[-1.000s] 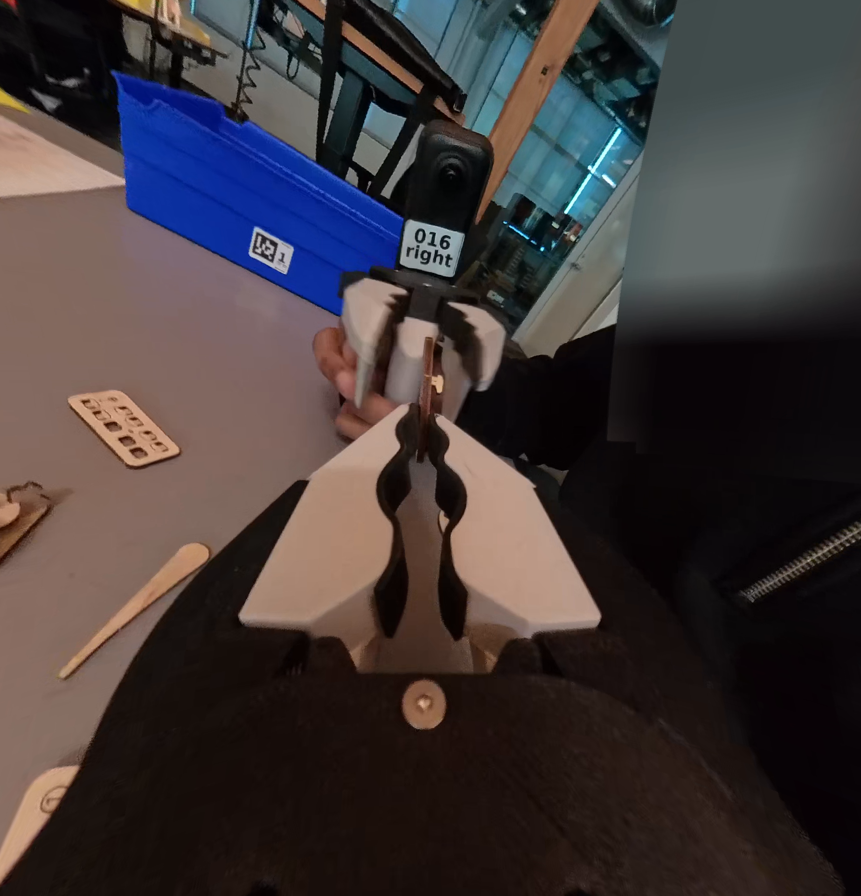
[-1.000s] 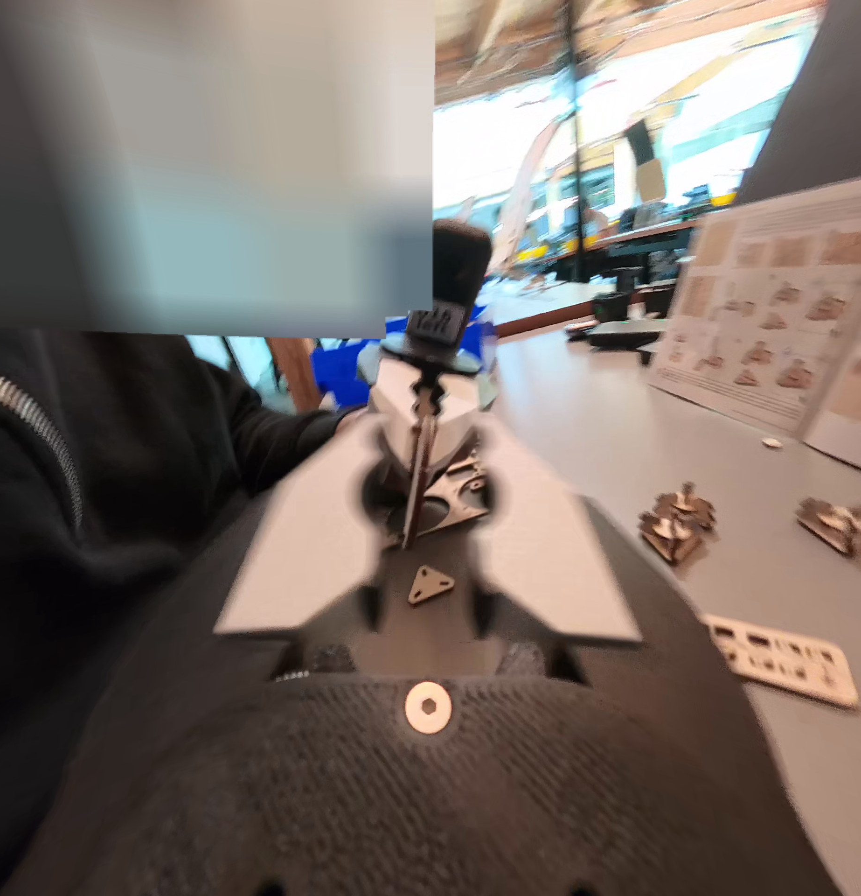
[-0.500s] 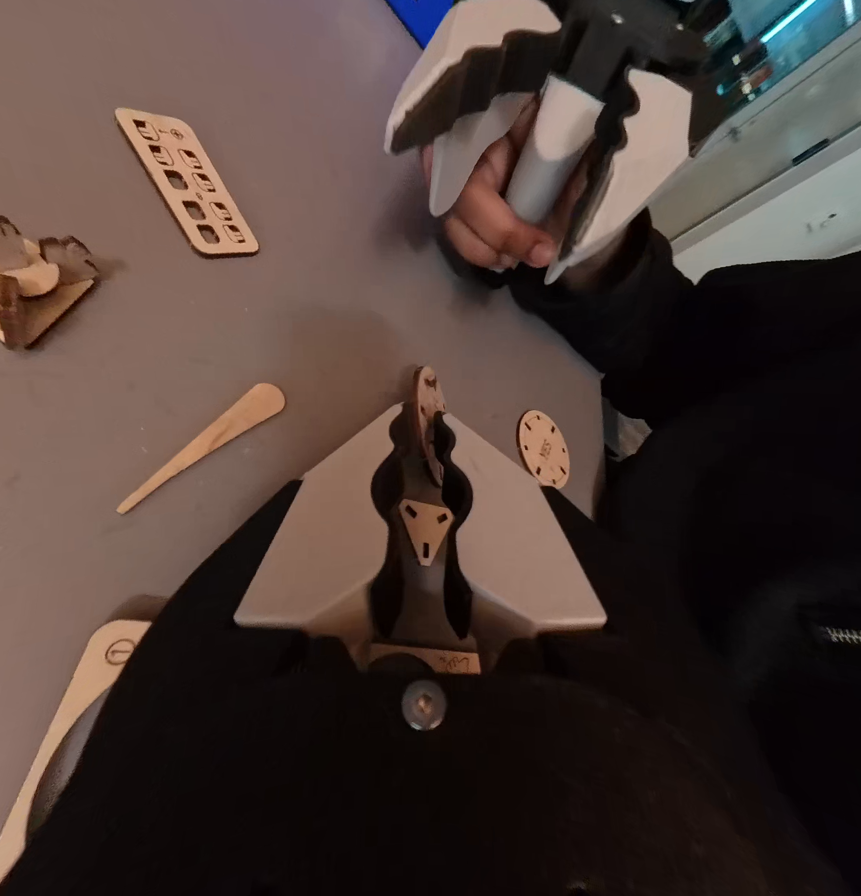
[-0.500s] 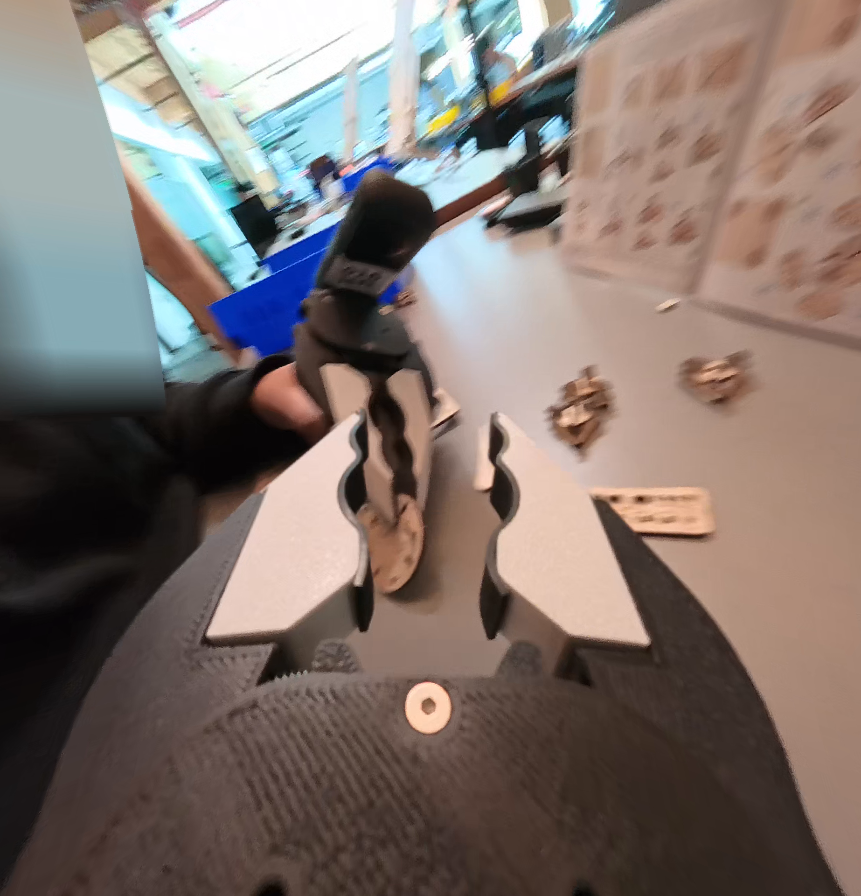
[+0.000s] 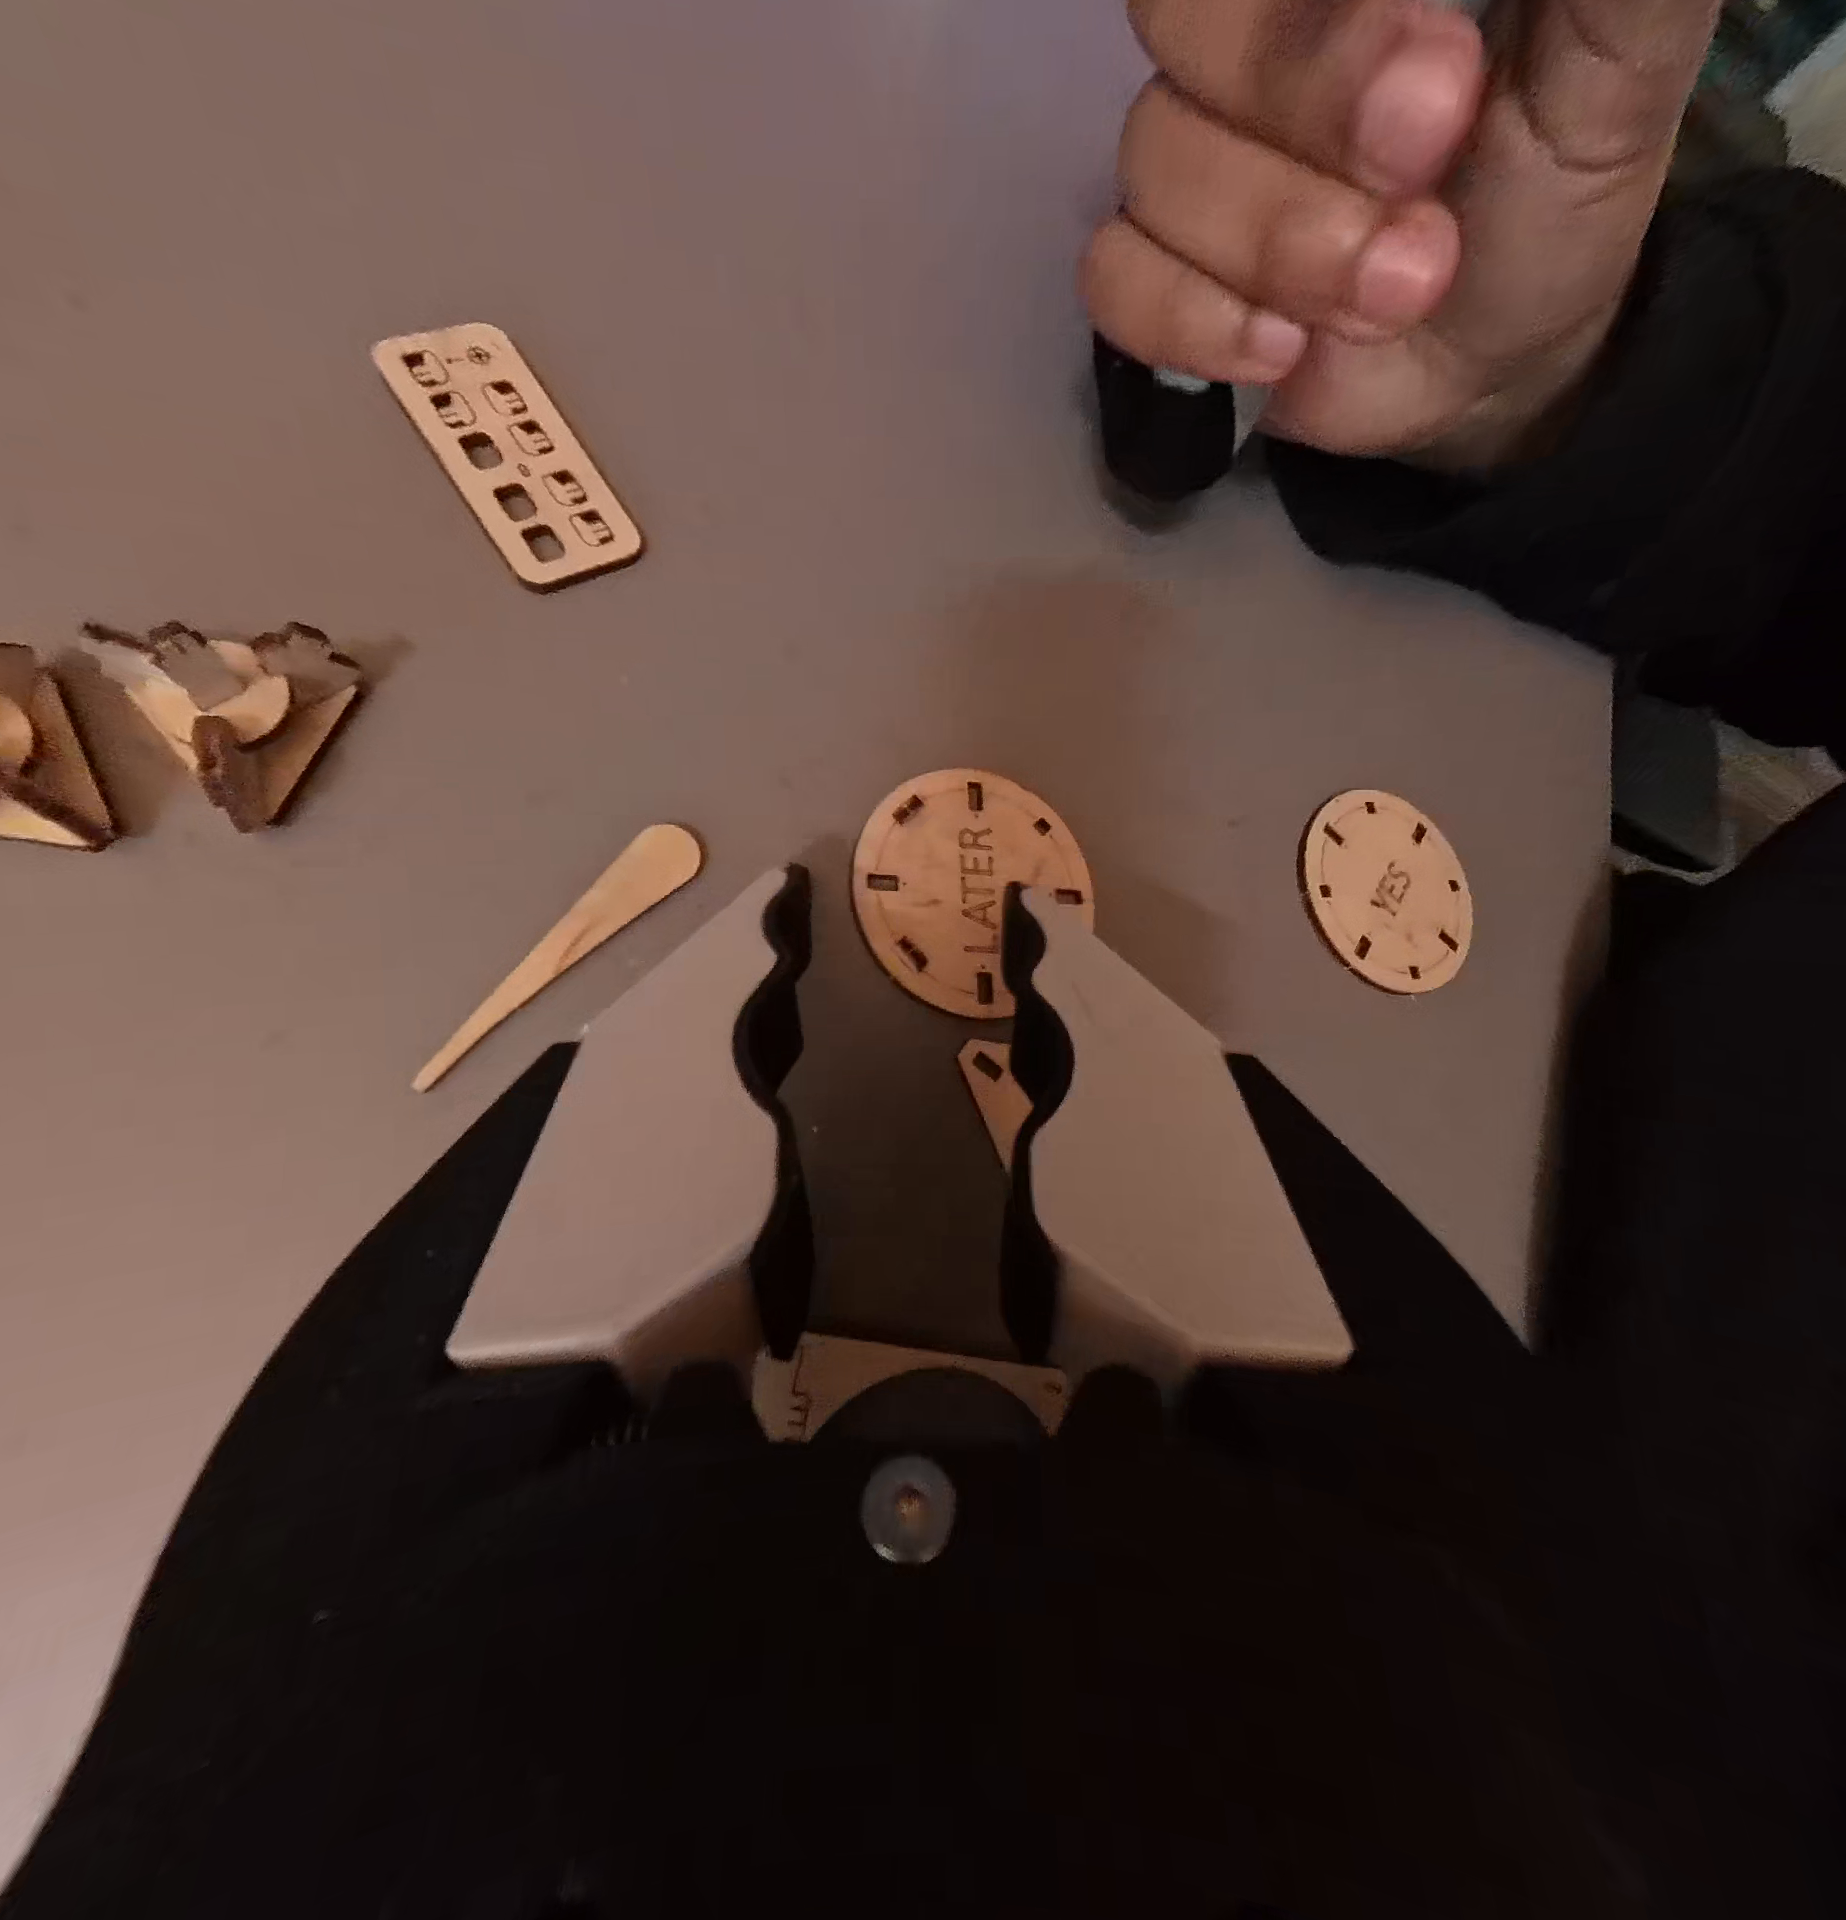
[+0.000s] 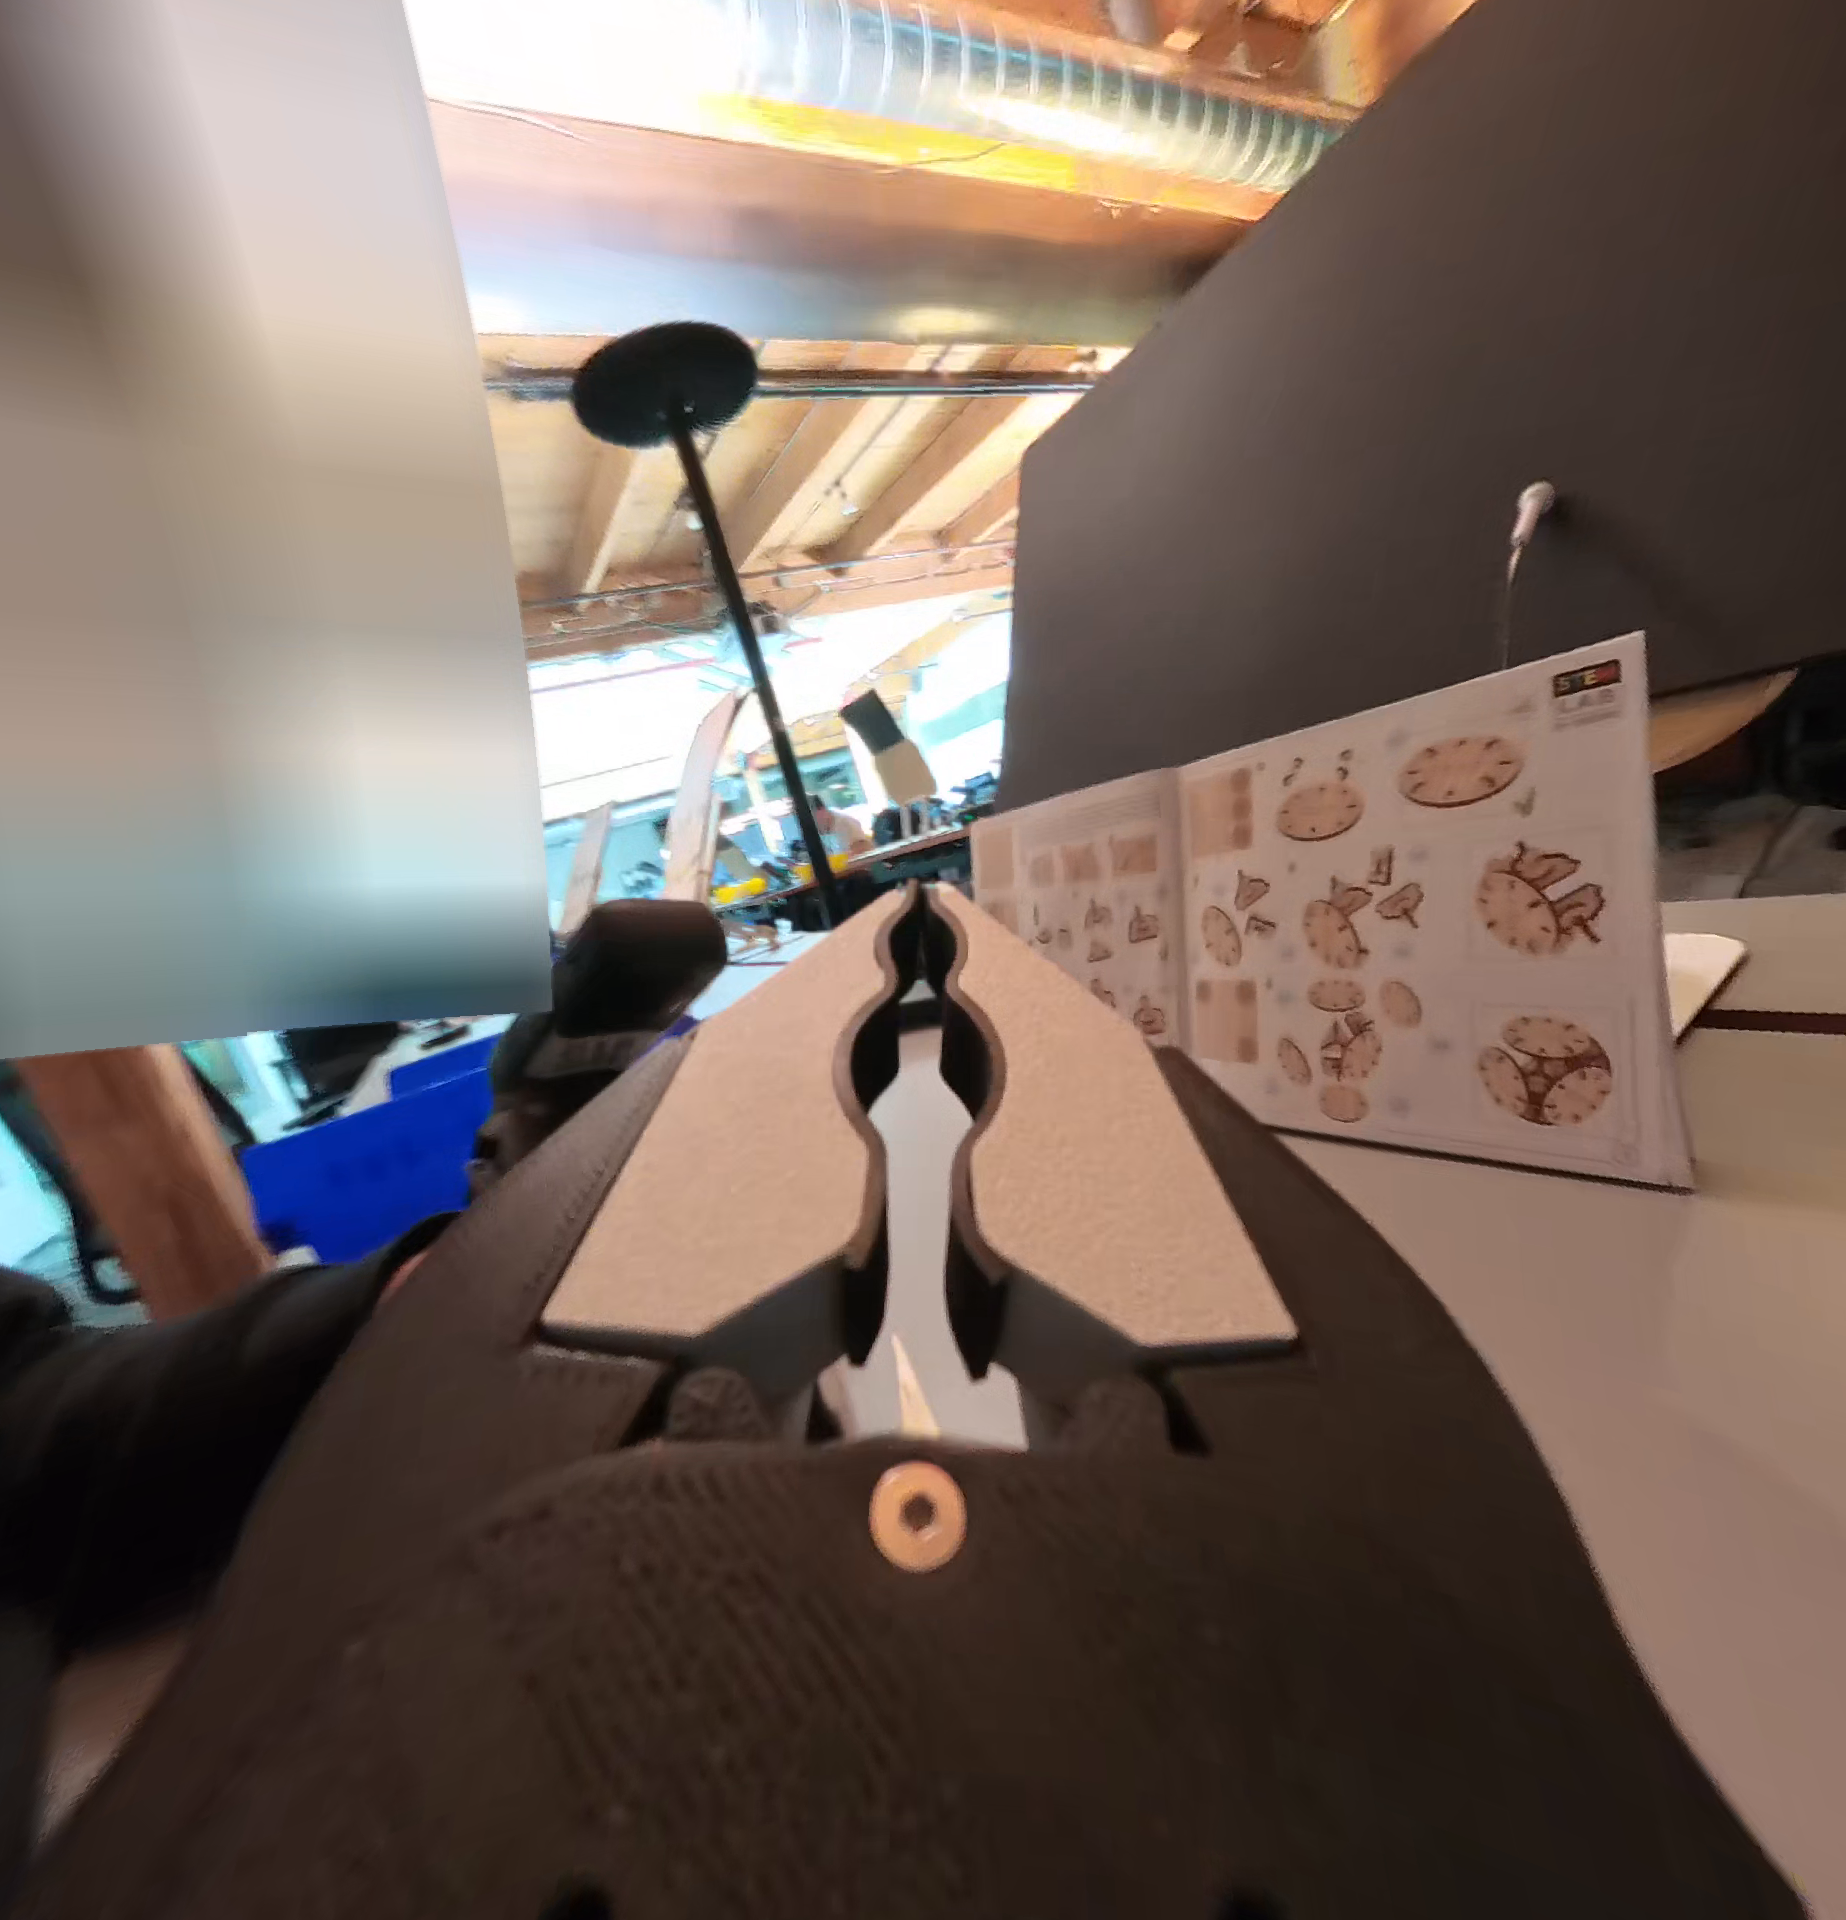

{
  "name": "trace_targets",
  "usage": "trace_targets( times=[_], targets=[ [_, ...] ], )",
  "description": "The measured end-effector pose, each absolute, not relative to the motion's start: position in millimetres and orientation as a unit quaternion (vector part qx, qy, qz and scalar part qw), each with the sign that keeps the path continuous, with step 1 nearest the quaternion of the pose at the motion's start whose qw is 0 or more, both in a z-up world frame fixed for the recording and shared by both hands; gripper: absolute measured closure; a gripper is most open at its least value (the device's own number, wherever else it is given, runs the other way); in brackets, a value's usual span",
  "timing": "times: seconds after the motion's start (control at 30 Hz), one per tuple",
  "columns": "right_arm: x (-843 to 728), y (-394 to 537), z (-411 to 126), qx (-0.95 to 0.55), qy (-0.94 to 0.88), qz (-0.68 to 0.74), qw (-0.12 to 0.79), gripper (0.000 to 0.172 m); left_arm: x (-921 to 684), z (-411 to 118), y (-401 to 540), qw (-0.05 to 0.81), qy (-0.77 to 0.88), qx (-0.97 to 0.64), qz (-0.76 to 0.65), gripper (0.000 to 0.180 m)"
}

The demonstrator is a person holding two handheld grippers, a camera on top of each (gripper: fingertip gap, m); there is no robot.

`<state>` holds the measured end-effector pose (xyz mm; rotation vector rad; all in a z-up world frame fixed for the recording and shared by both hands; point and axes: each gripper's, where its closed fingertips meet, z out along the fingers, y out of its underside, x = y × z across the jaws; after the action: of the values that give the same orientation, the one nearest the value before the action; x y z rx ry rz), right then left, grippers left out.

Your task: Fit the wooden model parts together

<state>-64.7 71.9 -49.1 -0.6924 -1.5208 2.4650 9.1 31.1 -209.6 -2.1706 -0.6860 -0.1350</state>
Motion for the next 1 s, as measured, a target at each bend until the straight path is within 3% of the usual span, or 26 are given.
trace_targets(
  times=[0.13, 0.2, 0.33, 0.7, 1.0],
  targets=[
    [-62.1, 34.8, -54.5, -0.220, -0.545, 0.799, 0.127, 0.172, 5.7, -210.1, 29.1, 0.416, -0.284, -0.863, -0.046, 0.164],
    [-58.7, 19.7, -49.0, -0.215, -0.523, 0.814, 0.132, 0.172, 6.0, -211.8, 28.8, 0.413, -0.287, -0.863, -0.049, 0.180],
    [-62.4, -2.1, -47.1, -0.226, -0.506, 0.827, 0.094, 0.172, 6.8, -214.6, 28.3, 0.410, -0.304, -0.857, -0.073, 0.178],
    [-91.0, 4.9, -59.6, -0.311, -0.458, 0.826, 0.110, 0.172, 5.6, -215.8, 26.8, 0.390, -0.277, -0.878, 0.001, 0.180],
    [-88.8, 4.5, -58.3, -0.298, -0.465, 0.810, 0.197, 0.172, 5.6, -215.9, 26.6, 0.387, -0.275, -0.880, 0.008, 0.180]
  ],
)
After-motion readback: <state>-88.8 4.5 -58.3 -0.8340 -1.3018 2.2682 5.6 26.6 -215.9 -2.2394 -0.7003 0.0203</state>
